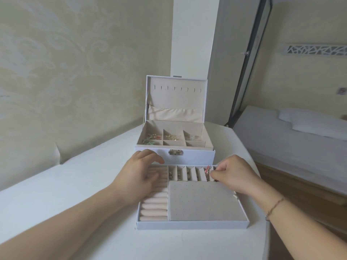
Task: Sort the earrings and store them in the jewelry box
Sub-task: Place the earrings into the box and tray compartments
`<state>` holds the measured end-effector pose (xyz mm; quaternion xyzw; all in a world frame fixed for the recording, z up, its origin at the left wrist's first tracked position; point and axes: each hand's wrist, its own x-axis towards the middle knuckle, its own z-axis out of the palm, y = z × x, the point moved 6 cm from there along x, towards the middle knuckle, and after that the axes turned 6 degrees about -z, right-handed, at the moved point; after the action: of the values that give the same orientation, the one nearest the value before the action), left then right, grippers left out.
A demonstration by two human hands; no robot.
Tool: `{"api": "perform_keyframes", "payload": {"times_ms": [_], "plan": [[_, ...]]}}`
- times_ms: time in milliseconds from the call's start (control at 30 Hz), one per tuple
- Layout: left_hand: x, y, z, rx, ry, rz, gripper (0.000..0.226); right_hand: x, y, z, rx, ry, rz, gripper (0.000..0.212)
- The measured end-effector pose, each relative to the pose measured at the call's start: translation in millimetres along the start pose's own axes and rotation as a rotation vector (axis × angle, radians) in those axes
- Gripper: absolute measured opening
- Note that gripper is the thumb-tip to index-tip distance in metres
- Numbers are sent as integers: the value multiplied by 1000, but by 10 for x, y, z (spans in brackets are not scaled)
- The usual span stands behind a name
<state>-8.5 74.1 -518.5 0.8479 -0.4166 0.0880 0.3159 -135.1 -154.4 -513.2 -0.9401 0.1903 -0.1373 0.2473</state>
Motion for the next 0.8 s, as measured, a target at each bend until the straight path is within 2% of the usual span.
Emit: {"api": "perform_keyframes", "payload": {"times_ms": [133, 333, 567, 700, 800], "plan": [[0, -13, 24, -21, -33, -4, 46, 45, 8, -13, -18, -45, -2, 36], [7, -25, 43, -20, -49, -12, 38, 47, 9, -48, -68, -75, -12, 43], [10, -28, 55, -20, -52, -8, 37, 100, 44, -23, -66, -98, -5, 33], [12, -37, 64, -18, -53, -12, 38, 152, 29, -14, -182, -59, 0, 48], [15, -35, 66, -18, -47, -6, 38, 167, 12, -14, -196, -52, 0, 46]]}}
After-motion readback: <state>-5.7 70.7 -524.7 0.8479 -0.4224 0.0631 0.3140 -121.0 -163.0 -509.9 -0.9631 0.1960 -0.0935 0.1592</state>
